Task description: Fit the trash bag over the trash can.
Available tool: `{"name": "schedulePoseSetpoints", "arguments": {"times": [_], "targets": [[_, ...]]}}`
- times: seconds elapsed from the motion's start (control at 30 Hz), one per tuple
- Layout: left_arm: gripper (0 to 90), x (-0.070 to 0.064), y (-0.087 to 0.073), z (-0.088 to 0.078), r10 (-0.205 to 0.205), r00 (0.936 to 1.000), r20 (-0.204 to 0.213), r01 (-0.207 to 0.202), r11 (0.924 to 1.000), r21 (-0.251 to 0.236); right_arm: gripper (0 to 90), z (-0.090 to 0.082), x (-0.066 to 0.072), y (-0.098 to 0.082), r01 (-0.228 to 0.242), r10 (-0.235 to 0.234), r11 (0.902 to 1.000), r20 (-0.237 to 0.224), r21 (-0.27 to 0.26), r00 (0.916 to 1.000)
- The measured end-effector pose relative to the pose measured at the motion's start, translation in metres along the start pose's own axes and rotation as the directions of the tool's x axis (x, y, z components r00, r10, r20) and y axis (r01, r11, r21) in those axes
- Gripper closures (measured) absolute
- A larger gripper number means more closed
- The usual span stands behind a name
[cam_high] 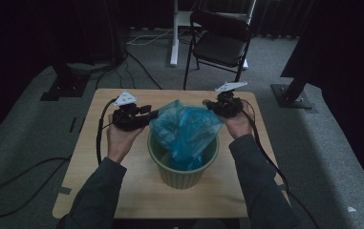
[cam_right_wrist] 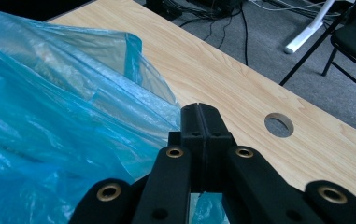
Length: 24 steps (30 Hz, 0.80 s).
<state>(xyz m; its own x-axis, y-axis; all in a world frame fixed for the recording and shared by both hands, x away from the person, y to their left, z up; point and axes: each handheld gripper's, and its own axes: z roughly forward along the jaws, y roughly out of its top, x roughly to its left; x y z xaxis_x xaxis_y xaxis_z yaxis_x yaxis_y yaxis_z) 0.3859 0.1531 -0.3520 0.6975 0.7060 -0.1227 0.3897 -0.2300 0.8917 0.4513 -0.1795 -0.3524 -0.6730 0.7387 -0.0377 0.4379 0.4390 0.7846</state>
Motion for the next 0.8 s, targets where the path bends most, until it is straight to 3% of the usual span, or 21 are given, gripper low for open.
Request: {"name": "schedulePoseSetpoints", "arguments": {"times": [0.07, 0.23, 0.47, 0.53, 0.8], "targets": [[57.2, -0.005, -0.002, 0.000, 0.013, 0.9993, 0.035, -0.014, 0.9999, 0.004, 90.0, 0.000, 0.001, 0.000, 0.004, -0.004, 1.0000, 0.005, 0.006, 1.0000], [56.5, -0.015, -0.015, 0.003, 0.060, 0.9967, 0.056, -0.063, 0.9962, 0.060, 90.0, 0.000, 0.001, 0.000, 0.004, -0.004, 1.0000, 0.008, 0.008, 1.0000], [60.1, -0.021, -0.022, -0.003, 0.108, 0.9942, 0.001, -0.108, 0.9917, 0.070, 90.0, 0.000, 0.000, 0.000, 0.005, -0.005, 1.0000, 0.013, 0.008, 0.9999], [64.8, -0.022, -0.022, -0.004, 0.127, 0.9918, -0.020, -0.125, 0.9891, 0.079, 90.0, 0.000, -0.001, 0.000, 0.003, -0.003, 1.0000, 0.015, 0.006, 0.9999], [88.6, -0.018, -0.020, -0.007, 0.123, 0.9915, -0.044, -0.120, 0.9903, 0.070, 90.0, -0.003, -0.002, 0.000, -0.007, 0.007, 0.9999, 0.017, -0.010, 0.9998]]}}
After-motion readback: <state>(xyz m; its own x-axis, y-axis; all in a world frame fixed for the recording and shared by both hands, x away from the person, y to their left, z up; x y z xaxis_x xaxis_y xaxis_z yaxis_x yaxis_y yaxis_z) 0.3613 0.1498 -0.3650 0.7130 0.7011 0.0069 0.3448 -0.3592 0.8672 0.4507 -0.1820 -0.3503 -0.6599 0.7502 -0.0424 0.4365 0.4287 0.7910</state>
